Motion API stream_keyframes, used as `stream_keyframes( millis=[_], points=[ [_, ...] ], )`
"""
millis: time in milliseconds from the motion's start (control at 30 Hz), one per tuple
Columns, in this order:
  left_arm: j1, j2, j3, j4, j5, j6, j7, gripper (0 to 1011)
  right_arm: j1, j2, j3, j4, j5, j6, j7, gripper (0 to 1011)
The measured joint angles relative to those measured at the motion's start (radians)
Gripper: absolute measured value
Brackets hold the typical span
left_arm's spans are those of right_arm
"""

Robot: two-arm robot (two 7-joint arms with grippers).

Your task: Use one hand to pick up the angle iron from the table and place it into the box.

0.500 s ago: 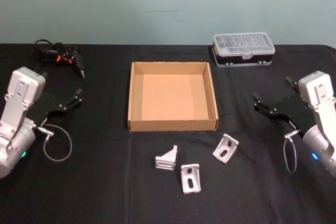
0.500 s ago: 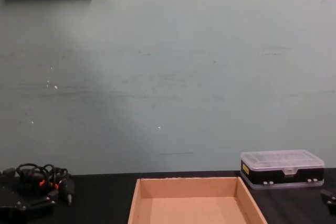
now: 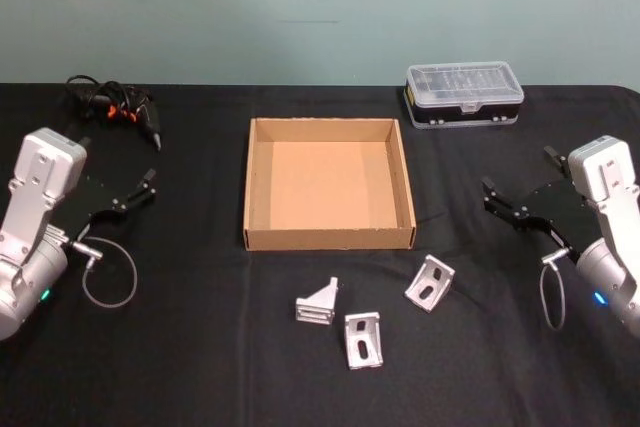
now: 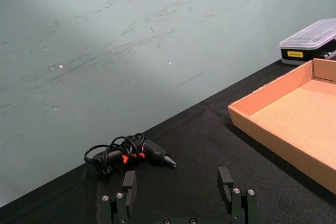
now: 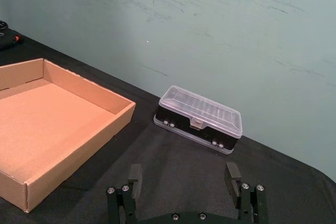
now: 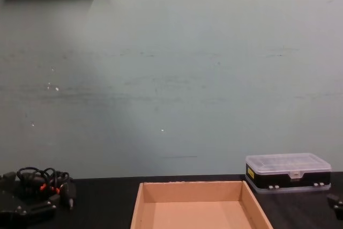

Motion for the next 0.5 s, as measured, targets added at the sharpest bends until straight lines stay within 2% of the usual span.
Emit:
stream_keyframes(
  millis=[500],
  points=[
    [0.0, 0.0, 0.0, 0.0, 0.0, 0.0, 0.0, 1011, 0.0, 0.0, 0.0, 0.0, 0.0, 0.0, 0.0, 1004]
  ],
)
